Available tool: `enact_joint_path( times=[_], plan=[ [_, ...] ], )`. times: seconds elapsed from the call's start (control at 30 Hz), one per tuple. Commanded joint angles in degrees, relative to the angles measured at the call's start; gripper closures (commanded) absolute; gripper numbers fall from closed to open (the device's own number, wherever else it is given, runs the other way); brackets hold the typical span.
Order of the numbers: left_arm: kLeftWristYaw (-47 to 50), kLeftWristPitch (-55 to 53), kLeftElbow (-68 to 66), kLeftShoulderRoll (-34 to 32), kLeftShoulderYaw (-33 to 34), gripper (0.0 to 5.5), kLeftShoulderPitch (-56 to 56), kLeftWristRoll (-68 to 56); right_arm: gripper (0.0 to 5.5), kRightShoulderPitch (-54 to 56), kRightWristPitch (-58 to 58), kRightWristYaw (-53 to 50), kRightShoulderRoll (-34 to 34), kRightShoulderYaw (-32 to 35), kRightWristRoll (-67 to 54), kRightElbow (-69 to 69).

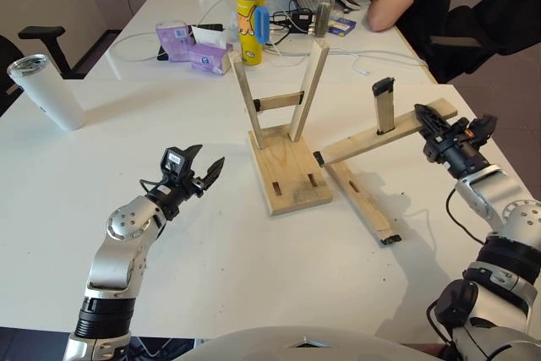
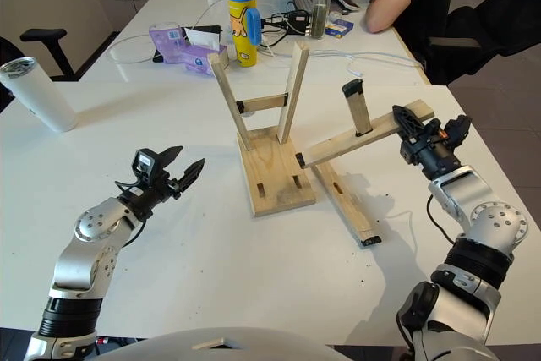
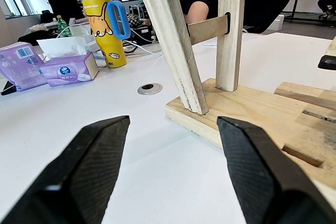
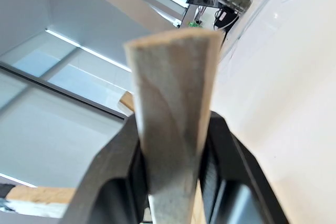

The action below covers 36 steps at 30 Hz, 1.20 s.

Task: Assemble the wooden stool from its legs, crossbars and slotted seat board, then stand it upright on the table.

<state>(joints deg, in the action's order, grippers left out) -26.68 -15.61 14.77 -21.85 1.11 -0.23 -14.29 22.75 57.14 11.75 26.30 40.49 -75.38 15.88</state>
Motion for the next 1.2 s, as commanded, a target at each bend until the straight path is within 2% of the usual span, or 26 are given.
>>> enact_joint_path(
  times=[0.03, 0.63, 1.03, 1.2],
  plan=[
    [0.19, 0.22, 0.66, 0.06, -0.07, 2.41, 0.31, 0.58, 4.47, -0.84, 1.23, 1.53, 1.42, -2.04, 1.23, -1.97],
    [-0.02, 0.45, 0.21, 0.21, -0.15, 2.41, -0.2, 0.67, 4.47, -3.51, -8.82, 1.93, -2.31, -9.46, 16.12, -6.54],
    [0.13, 0.46, 0.38, 0.13, 0.17, 2.41, 0.02, 0.65, 4.47, -6.97, -22.1, 8.73, 1.79, -20.53, 32.25, -12.37],
    [-0.08, 0.62, -0.04, 0.01, 0.14, 2.41, -0.47, 0.71, 4.46, -7.28, -26.7, 15.84, 4.87, -25.37, 36.26, -13.27]
  ],
)
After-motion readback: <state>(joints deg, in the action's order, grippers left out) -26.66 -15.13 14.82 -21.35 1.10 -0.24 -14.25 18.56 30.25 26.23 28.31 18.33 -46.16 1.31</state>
